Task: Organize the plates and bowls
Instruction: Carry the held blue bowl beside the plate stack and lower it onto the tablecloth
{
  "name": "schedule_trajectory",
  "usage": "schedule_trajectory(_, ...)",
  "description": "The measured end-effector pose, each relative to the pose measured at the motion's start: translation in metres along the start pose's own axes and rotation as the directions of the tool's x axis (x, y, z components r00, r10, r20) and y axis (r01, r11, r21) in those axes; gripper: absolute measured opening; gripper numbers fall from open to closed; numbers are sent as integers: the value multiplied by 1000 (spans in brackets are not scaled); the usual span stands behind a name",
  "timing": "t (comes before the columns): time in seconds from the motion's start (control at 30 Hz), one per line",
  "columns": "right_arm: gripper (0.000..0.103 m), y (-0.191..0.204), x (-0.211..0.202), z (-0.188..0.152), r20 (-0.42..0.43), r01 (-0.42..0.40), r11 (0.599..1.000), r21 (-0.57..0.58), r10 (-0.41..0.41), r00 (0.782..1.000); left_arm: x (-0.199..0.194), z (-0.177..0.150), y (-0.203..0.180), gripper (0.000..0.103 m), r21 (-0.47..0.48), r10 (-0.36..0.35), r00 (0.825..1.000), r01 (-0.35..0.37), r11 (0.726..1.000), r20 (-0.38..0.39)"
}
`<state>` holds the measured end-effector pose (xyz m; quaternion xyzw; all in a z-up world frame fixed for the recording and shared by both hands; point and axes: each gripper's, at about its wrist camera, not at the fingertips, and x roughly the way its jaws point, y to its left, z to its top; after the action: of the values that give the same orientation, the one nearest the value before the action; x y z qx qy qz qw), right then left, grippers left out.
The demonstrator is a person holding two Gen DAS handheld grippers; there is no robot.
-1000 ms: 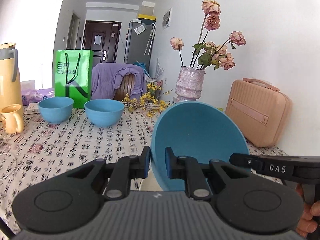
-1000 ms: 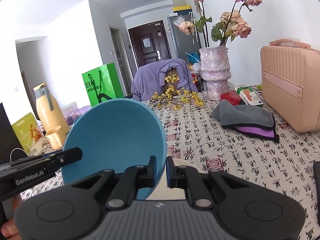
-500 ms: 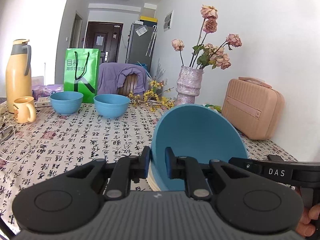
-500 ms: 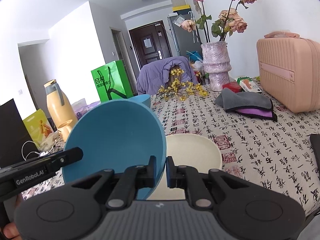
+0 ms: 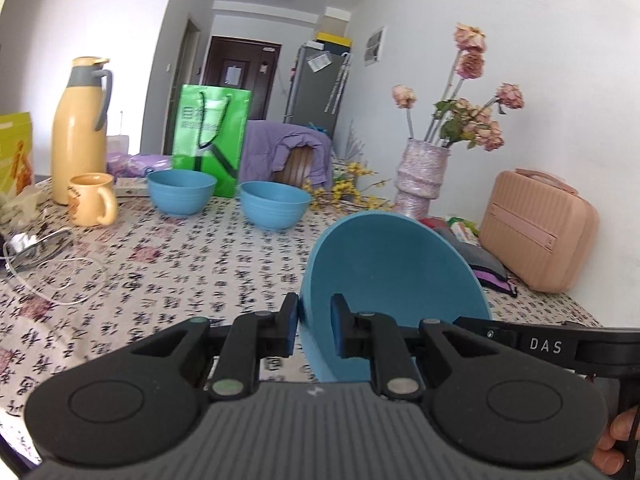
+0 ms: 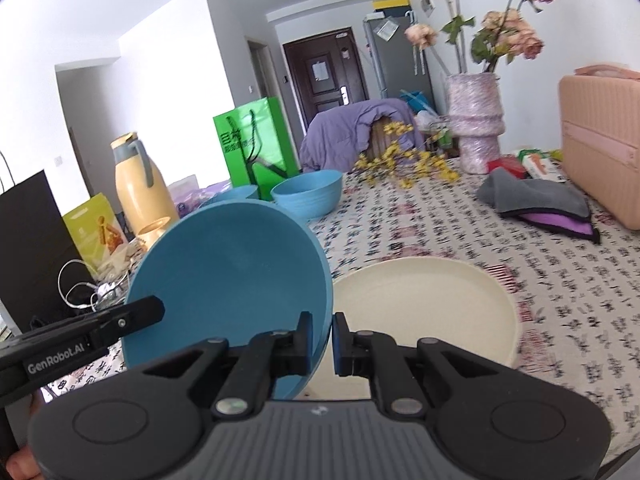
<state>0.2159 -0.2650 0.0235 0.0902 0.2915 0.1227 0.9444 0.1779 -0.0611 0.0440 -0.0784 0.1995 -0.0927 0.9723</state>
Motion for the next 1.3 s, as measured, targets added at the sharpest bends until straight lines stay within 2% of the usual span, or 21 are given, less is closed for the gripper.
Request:
schedule_trajectory(0.4, 10, 58, 51, -5, -79, -64, 997, -42, 61, 995, 2, 0, 66, 16, -74, 87, 996, -88, 993, -21)
schedule_trajectory(0.9, 11, 81, 94, -10, -162, -61, 998, -27, 56, 985, 28, -8, 107, 18, -128, 85, 992, -97, 987, -95)
schedule_trajectory(1.2, 14, 80, 105, -6, -168, -58, 998, -6, 56, 984, 38, -5, 114, 18, -139, 71, 991, -86, 987, -111)
schedule_trajectory(1.23, 15, 80, 106, -6, -167, -59, 998, -2, 57, 984, 40, -4, 115, 19, -139, 71, 991, -86, 987, -110)
schedule_trajectory(1.3, 17, 79, 109, -4, -165, -65, 998, 4, 65, 984, 42, -2, 117, 27, -145, 66, 993, -81, 986, -102)
